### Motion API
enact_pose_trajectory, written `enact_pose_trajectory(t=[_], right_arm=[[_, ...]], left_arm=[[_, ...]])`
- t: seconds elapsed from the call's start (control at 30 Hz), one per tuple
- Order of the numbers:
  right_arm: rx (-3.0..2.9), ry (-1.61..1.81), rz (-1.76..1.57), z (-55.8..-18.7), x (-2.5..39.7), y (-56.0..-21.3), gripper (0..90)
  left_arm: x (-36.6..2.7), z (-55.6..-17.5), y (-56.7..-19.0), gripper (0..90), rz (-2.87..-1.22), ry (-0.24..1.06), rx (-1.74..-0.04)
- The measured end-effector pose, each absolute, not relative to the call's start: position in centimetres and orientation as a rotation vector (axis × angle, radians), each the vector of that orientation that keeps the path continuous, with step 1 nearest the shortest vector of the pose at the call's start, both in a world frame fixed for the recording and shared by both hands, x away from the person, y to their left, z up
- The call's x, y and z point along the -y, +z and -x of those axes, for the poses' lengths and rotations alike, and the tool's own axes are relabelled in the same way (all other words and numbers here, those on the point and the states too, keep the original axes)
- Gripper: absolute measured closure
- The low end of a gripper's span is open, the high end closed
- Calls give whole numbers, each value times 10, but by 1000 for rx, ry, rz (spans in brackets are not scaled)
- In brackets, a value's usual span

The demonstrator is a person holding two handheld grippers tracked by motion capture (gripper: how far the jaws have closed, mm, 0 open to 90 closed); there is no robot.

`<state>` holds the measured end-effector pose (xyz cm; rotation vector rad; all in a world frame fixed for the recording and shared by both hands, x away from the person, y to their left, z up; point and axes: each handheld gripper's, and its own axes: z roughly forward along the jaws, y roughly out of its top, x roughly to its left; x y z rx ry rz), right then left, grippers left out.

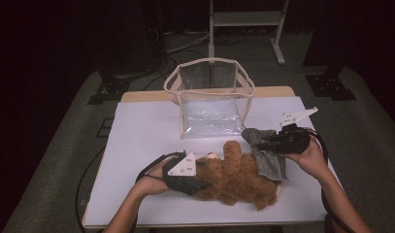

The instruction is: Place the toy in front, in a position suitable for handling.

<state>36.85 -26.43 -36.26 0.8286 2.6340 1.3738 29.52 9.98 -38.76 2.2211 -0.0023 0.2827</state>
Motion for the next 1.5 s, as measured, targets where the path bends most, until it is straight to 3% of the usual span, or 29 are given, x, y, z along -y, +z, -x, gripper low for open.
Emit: enact_pose_trajectory(t=[0.23,0.43,0.6,0.8,1.03,1.17,1.3,1.5], right_arm=[[-2619,1538,-733,-353,255,-349,705],[-2620,1608,-510,-332,216,-322,705],[-2718,1416,-489,-333,189,-342,703],[-2701,1440,-614,-334,218,-363,705],[-2656,1434,-528,-317,212,-328,704],[-2694,1411,-476,-327,183,-321,704],[-2764,1367,-512,-348,162,-337,702],[-2764,1374,-676,-364,193,-359,703]], left_arm=[[-97,-299,-387,409,-2210,283,-10],[-95,-299,-388,404,-2203,285,-29],[-98,-299,-389,385,-2199,285,-44],[-97,-302,-389,382,-2184,277,-68],[-91,-300,-387,380,-2197,300,-81],[-90,-298,-387,380,-2212,313,-56],[-91,-296,-388,378,-2228,326,-43],[-92,-298,-388,378,-2214,307,-55]])
